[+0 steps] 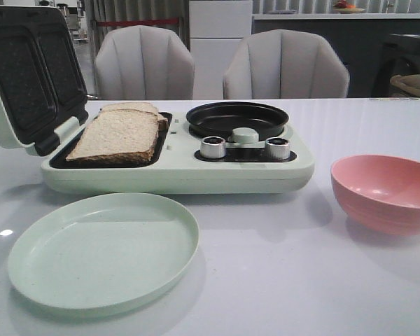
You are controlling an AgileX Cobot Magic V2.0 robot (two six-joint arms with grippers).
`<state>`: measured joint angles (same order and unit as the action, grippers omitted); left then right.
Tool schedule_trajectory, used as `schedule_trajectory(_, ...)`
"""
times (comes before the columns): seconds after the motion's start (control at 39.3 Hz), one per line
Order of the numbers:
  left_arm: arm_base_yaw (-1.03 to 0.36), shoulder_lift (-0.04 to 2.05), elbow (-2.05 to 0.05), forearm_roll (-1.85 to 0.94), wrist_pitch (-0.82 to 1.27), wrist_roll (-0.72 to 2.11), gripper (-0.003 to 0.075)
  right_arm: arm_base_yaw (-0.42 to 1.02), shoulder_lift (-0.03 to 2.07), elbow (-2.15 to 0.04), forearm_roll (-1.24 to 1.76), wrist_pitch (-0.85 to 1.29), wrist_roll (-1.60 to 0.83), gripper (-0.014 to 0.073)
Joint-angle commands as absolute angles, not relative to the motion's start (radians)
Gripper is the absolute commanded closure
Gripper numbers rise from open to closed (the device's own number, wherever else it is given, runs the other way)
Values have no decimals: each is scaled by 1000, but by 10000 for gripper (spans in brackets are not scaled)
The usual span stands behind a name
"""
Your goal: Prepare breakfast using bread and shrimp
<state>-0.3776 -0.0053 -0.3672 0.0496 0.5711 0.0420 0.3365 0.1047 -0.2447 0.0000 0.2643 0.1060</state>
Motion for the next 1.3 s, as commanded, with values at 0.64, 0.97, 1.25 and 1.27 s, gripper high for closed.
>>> schedule_trajectory(0.64, -377, 164, -509, -12, 399, 29, 169, 330, 114, -254, 0, 166, 105, 53)
schedule_trajectory(0.97, -375, 637, -779, -49, 403, 29, 169, 330, 114, -254, 0, 166, 105, 53)
schedule_trajectory(1.25, -233, 947, -993, -92, 398, -21, 179, 330, 114, -254, 0, 166, 105, 53)
schedule_trajectory(1.27, -214, 968, -1006, -108, 394, -21, 190, 330, 114, -254, 0, 166, 105, 53)
